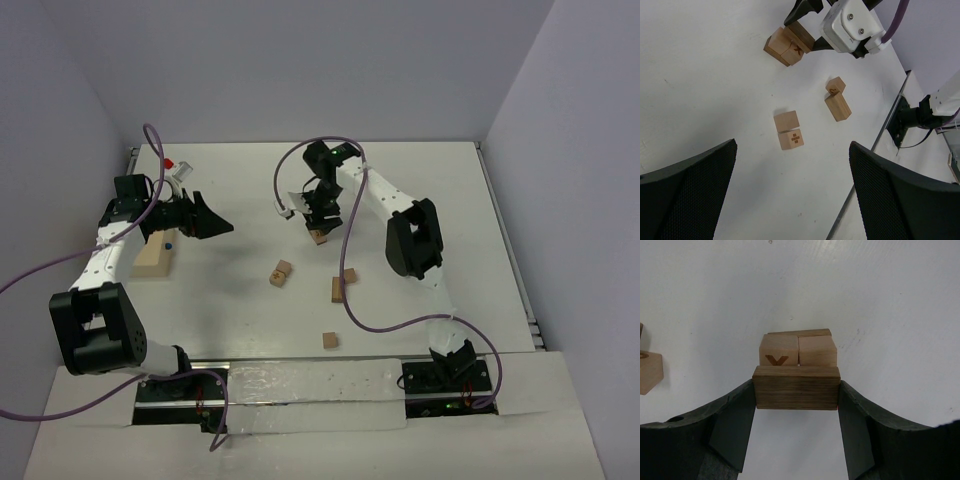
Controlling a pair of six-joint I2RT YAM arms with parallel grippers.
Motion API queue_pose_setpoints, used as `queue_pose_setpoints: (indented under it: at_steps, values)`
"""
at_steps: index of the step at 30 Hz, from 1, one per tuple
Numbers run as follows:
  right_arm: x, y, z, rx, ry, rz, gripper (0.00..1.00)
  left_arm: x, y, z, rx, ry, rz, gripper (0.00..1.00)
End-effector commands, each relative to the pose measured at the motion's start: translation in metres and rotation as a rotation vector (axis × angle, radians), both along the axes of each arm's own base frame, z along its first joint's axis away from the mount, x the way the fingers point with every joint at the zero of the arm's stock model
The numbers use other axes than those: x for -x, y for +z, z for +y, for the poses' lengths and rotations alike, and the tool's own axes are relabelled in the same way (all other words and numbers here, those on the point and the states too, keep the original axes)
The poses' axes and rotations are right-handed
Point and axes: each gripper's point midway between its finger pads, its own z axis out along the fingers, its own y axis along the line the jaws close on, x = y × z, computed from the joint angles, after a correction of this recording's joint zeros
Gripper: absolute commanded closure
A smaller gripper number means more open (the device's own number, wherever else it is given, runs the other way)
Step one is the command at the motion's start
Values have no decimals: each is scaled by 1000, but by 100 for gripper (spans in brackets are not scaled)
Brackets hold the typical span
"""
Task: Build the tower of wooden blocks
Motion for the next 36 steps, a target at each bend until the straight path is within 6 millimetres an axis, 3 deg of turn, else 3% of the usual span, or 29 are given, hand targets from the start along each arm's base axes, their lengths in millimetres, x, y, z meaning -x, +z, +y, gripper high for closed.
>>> queue_pose_setpoints:
  at_steps: [1,19,36]
  values:
    - [-10,9,13,-23,-4,-50,61,-1,5,0,15,-27,-35,1]
    - [-10,7,19,-19,-3,-62,55,0,3,-1,20,-35,-29,1]
    - [-10,2,19,-10,1,-57,42,-2,3,0,18,-32,-26,1]
